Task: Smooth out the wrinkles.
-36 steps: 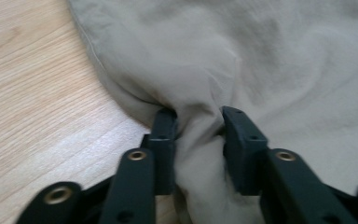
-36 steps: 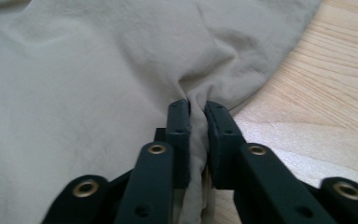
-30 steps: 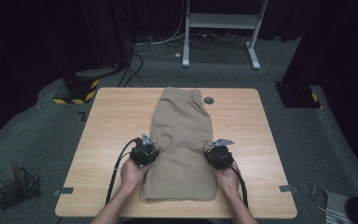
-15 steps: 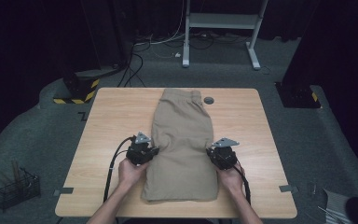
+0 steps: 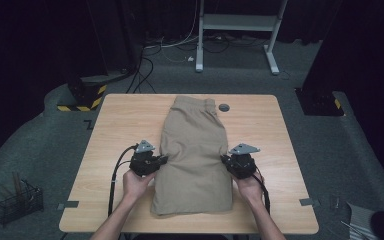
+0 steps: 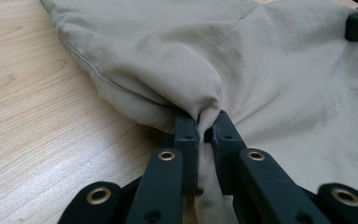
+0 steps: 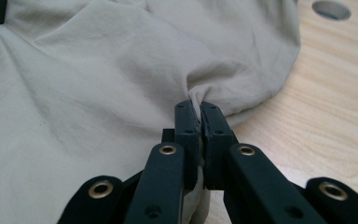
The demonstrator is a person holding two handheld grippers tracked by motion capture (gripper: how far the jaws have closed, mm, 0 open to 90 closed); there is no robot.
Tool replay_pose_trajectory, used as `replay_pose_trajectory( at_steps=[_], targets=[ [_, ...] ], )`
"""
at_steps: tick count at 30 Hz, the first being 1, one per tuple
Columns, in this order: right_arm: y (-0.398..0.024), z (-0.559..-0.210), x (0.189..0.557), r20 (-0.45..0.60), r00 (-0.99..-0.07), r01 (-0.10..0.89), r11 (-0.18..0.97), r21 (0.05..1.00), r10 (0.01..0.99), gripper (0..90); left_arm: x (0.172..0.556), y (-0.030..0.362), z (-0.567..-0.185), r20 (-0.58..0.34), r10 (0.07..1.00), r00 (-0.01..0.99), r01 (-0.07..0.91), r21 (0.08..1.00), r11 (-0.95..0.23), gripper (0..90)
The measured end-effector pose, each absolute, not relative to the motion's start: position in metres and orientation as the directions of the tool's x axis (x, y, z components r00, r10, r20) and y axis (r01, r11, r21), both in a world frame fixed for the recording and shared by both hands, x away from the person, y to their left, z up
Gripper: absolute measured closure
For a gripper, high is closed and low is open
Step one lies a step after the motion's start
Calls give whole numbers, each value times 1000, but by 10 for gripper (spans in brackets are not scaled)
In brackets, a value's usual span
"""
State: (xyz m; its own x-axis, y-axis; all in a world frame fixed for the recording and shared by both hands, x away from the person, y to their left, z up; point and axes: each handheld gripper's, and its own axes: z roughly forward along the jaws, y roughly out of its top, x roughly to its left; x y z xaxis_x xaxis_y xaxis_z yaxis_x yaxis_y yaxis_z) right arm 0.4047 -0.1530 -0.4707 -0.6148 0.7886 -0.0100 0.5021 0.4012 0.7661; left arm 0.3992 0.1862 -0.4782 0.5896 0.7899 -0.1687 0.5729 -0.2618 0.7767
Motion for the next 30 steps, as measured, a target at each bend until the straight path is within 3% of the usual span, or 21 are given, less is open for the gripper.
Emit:
replay_pose_trajectory(
  at_steps=[30],
  targets=[
    [-155, -418, 413, -76, -618, 383, 384, 840, 783, 868, 405, 187, -421, -125, 801, 585, 491, 841, -227, 841]
  ],
)
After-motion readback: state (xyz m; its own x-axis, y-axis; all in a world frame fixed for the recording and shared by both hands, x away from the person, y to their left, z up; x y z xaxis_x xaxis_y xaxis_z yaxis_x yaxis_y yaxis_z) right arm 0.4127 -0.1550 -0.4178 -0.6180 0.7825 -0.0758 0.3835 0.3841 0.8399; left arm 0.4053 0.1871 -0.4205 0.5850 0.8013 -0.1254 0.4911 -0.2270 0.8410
